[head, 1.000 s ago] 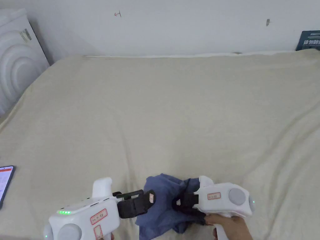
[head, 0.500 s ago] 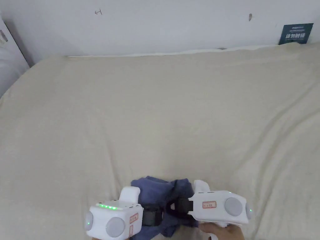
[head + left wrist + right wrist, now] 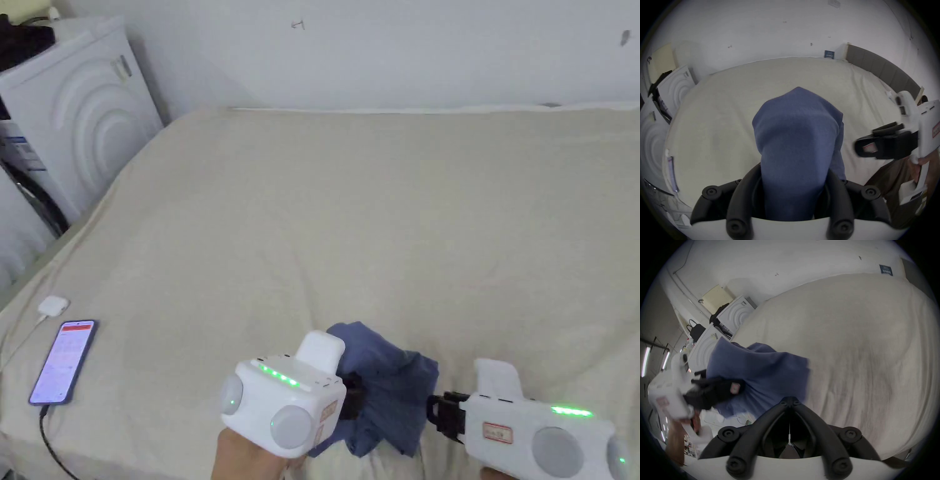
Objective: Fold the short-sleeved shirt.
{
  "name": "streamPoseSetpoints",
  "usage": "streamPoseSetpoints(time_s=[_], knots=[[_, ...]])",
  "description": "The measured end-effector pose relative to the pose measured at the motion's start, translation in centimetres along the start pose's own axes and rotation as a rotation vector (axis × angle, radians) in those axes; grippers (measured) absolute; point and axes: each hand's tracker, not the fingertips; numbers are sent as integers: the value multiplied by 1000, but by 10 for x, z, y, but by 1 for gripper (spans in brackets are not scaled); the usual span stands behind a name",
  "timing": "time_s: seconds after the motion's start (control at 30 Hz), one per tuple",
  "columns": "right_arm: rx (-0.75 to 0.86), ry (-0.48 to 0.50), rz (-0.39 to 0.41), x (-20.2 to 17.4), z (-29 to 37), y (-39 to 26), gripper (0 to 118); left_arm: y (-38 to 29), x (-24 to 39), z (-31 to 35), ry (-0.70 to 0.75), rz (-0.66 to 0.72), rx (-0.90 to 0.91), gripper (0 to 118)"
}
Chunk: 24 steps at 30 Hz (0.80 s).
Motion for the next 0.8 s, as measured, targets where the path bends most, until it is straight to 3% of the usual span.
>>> streamPoseSetpoints(time_s=[0.2, 0.27, 0.4, 0.43, 0.5, 0.53, 0.6, 0.67, 0.73, 0.8], knots=[[33, 12, 35, -32, 8, 8, 1, -1, -160, -13, 141, -15, -147, 36], [47, 19, 53, -39, 13, 9, 1, -3, -212, -22, 187, 40, -242, 36], [63, -15, 72, -43, 25, 9, 1, -7, -268, -32, 425, -56, -324, 37], [69, -8, 56, -41, 28, 9, 1, -11, -280, -34, 467, -45, -350, 44], [75, -22, 33, -38, 31, 9, 1, -23, -281, -25, 455, 105, -308, 106], [86, -45, 23, -37, 31, 9, 1, -27, -280, -22, 532, 124, -294, 118], [87, -58, 25, -33, 32, 8, 1, -33, -274, -4, 574, 132, -201, 118], [77, -83, 46, -30, 36, 7, 1, -42, -269, 7, 505, 219, -214, 118], [76, -109, 77, -26, 45, 4, 1, -34, -264, 29, 577, 158, -172, 118], [101, -235, 110, -26, 57, 6, 1, -24, -248, 54, 562, 140, -75, 118]])
